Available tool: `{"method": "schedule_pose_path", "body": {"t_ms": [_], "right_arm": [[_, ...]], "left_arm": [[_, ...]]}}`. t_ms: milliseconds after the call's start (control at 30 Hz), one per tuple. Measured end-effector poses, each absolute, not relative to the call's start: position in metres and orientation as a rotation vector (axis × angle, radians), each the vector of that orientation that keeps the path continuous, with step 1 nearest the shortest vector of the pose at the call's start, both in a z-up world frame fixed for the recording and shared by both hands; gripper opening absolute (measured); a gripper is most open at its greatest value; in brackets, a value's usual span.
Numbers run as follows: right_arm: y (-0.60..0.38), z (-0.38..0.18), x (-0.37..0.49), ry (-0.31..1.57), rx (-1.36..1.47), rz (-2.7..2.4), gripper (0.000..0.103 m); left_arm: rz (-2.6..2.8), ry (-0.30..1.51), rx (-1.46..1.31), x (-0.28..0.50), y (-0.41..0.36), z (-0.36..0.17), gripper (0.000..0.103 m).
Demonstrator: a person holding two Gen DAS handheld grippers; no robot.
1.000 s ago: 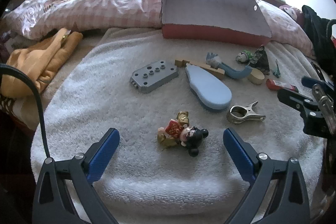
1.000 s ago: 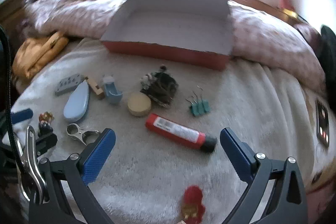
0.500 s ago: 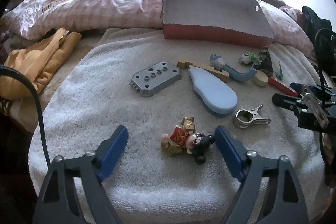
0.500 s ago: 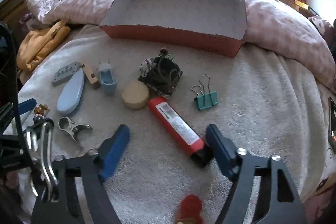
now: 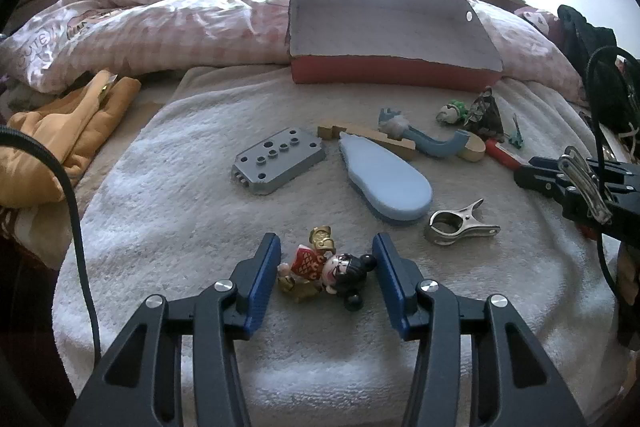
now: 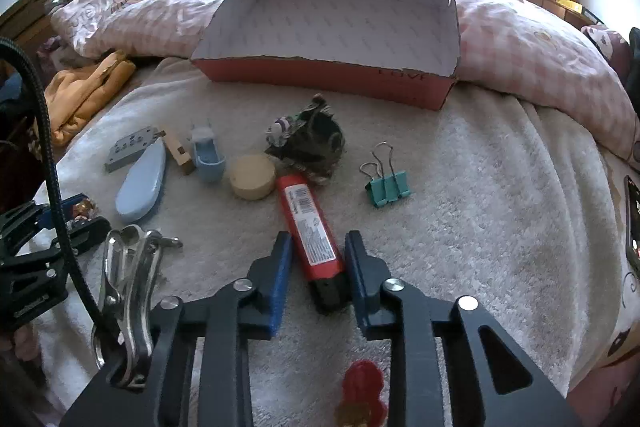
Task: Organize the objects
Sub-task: 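Close left tool on the figurine while right tool closes on the red tube, then carry the figurine in left tool while right tool carries the tube into the box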
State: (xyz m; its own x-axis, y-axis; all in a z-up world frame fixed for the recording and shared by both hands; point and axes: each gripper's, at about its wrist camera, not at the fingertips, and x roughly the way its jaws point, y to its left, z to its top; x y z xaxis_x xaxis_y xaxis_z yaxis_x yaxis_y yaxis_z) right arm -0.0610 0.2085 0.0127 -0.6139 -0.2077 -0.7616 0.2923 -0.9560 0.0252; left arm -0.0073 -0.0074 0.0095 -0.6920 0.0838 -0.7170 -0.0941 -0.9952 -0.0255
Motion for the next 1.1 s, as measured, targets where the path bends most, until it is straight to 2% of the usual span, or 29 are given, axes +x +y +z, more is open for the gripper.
{"method": "schedule_pose_path", "body": {"t_ms": [100, 367, 667, 833, 867, 967, 1100], "right_arm": [[0.209, 0.014, -0.055, 0.124, 1.217, -2.575, 0.022], [0.206, 0.015, -0.030, 0.089, 1.242, -2.550, 0.022], [0.200, 0.014, -0.042, 0.026, 1.251, -2.557, 0.032], [0.196, 0.013, -0.045, 0.050, 1.238, -2.576, 0.034], [0.196, 0.013, -0.044, 0.050, 1.234, -2.581, 0.033], [0.197, 0.013, -0.042, 0.060, 1.232, -2.606, 0.021], [0.203, 0.016, -0.041, -0.010, 1.239, -2.590, 0.021]], "left_arm": [[2.787, 0.007, -1.181, -0.007, -0.008, 0.011, 0.048], [2.769, -0.020, -1.177, -0.006, -0.007, 0.012, 0.048], [2.769, -0.023, -1.152, -0.005, -0.005, 0.017, 0.048], [2.761, -0.027, -1.151, -0.006, -0.003, 0.019, 0.048], [2.761, -0.023, -1.149, -0.006, -0.002, 0.019, 0.048], [2.758, -0.024, -1.149, -0.008, -0.001, 0.022, 0.048], [2.757, -0.028, -1.147, -0.011, 0.000, 0.028, 0.048]]}}
